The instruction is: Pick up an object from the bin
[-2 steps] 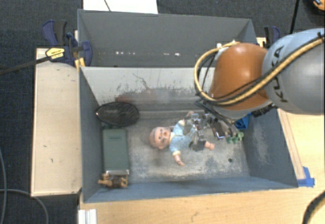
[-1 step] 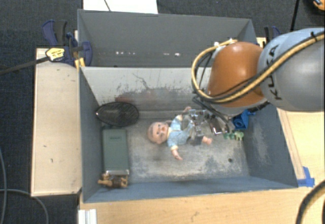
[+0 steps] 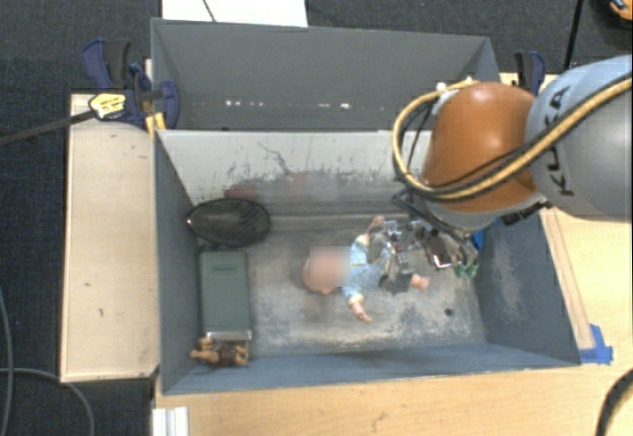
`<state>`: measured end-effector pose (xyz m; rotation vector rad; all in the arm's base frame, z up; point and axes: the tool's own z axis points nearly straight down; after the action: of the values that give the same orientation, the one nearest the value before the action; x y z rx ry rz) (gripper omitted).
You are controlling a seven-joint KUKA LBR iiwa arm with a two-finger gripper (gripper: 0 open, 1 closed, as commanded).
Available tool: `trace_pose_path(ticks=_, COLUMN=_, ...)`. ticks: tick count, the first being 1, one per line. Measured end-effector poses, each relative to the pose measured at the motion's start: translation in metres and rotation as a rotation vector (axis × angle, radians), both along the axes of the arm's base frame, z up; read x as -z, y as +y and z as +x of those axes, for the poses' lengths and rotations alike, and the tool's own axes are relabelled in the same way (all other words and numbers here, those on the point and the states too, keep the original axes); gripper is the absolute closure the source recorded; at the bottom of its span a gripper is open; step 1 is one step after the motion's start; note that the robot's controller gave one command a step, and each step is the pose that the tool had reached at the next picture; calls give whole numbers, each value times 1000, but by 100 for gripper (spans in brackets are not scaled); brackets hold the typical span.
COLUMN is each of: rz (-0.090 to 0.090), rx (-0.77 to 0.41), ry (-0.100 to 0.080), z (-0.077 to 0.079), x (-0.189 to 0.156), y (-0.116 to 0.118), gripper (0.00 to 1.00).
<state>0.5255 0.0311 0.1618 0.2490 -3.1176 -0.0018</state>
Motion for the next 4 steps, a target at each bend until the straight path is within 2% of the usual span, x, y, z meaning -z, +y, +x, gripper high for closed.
trace_pose_path(ticks=1, rz=1, rx=-3, ry=-30, z=7, x=8, y=-2, gripper=100)
trace_pose_path(ticks=2, rz=1, rx=-3, ry=-20, z=4, x=25, y=-2, gripper=100)
trace_pose_path(ticks=3, rz=-1, rx=-100, ry=-11, z=15, x=-18, y=45, gripper=100)
trace_pose_path(ticks=4, rz=4, rx=-190, ry=-26, z=6, x=12, y=29, gripper=100)
